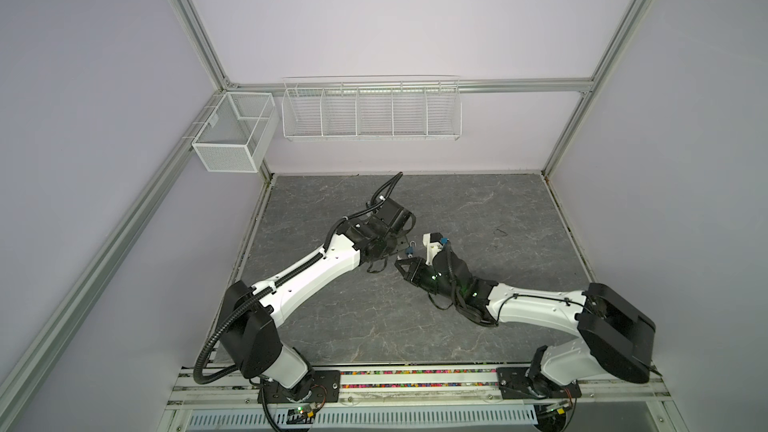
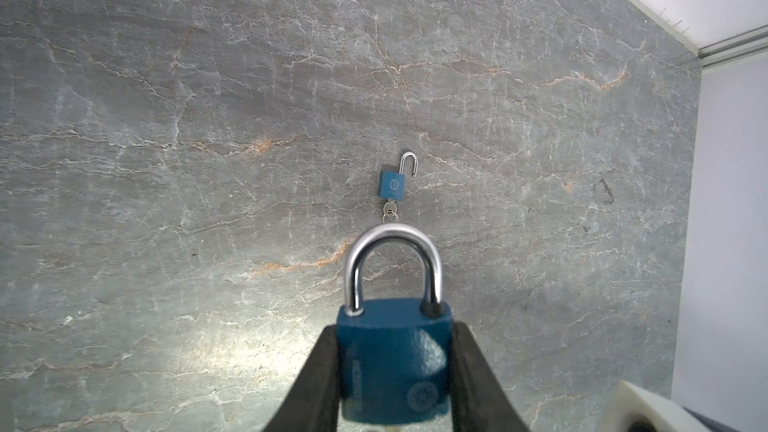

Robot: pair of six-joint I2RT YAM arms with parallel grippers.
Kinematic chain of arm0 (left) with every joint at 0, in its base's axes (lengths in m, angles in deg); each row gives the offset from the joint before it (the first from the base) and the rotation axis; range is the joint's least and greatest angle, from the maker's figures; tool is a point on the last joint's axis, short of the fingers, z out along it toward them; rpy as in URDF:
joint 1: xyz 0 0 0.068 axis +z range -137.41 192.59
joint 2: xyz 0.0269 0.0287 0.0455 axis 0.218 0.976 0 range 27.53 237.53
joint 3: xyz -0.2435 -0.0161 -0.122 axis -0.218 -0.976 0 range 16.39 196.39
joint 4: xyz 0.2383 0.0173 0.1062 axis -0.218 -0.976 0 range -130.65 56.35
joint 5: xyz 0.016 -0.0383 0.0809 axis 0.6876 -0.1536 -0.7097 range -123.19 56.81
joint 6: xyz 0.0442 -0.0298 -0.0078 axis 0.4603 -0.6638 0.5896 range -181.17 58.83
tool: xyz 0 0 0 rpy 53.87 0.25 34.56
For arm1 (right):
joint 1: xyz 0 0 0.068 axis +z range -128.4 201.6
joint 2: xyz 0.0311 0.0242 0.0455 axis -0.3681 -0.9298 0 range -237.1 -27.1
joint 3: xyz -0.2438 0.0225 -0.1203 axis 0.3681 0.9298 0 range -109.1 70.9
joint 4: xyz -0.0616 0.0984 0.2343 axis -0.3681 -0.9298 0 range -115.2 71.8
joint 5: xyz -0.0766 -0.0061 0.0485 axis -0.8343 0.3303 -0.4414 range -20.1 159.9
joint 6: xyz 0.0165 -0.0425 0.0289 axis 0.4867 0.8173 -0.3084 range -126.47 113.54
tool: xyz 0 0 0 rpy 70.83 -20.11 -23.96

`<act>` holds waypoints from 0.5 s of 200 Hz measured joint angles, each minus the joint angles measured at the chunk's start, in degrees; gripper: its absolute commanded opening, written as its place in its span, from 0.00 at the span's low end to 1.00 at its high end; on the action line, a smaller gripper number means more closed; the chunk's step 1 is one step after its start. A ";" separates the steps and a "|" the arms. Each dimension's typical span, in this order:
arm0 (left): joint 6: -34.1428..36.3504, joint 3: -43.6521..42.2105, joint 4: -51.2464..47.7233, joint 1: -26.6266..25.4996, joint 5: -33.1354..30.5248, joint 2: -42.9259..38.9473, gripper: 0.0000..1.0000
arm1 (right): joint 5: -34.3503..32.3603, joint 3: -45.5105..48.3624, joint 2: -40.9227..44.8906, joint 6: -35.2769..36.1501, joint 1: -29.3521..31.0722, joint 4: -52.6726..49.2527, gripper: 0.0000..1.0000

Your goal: Unlock with the key

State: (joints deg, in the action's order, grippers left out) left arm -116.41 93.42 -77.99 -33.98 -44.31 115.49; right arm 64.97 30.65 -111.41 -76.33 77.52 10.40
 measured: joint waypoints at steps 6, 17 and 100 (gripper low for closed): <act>-0.07 -0.17 0.07 0.00 -0.02 -0.13 0.00 | 0.00 -0.11 0.00 0.02 0.00 -0.20 0.06; -0.22 -0.50 0.31 0.00 -0.02 -0.33 0.00 | 0.00 -0.28 0.00 0.00 0.00 -0.55 0.06; -1.36 -0.87 0.98 -0.44 -1.29 -0.85 0.00 | -0.07 -0.31 0.00 -0.04 -0.33 -0.15 0.06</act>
State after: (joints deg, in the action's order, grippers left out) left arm -117.77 92.55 -77.00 -34.41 -45.60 114.64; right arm 64.91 30.34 -111.41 -76.37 77.19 10.25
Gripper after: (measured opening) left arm 0.351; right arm 0.065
